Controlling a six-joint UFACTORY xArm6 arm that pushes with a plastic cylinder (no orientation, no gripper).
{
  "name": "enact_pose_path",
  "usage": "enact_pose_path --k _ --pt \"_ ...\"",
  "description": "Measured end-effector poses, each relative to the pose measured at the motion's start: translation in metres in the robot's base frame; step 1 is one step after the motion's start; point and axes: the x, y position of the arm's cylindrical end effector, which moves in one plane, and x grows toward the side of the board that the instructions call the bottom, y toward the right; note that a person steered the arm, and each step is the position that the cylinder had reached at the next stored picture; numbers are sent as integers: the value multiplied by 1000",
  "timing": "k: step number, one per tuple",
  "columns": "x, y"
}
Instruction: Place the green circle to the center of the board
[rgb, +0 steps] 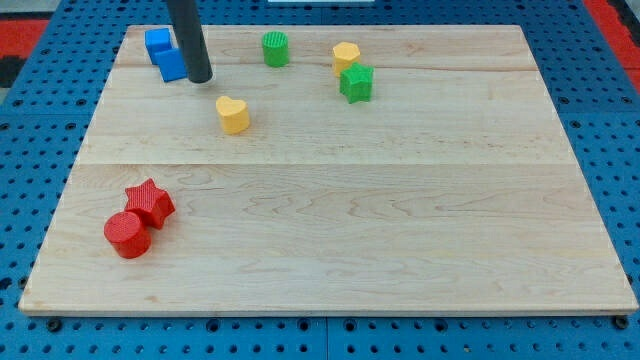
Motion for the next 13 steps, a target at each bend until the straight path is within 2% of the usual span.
enact_pose_path --k 1,2,3,4,5,6,7,8,9,10,12,13 --pt "8 0" --pt "-26 8" --pt "-90 69" --pt "-88 103" --pt "-22 131" --pt "18 158" --pt "23 178" --pt "9 215" --pt "36 235" --pt "30 294" --pt "-31 276" --pt "-32 263"
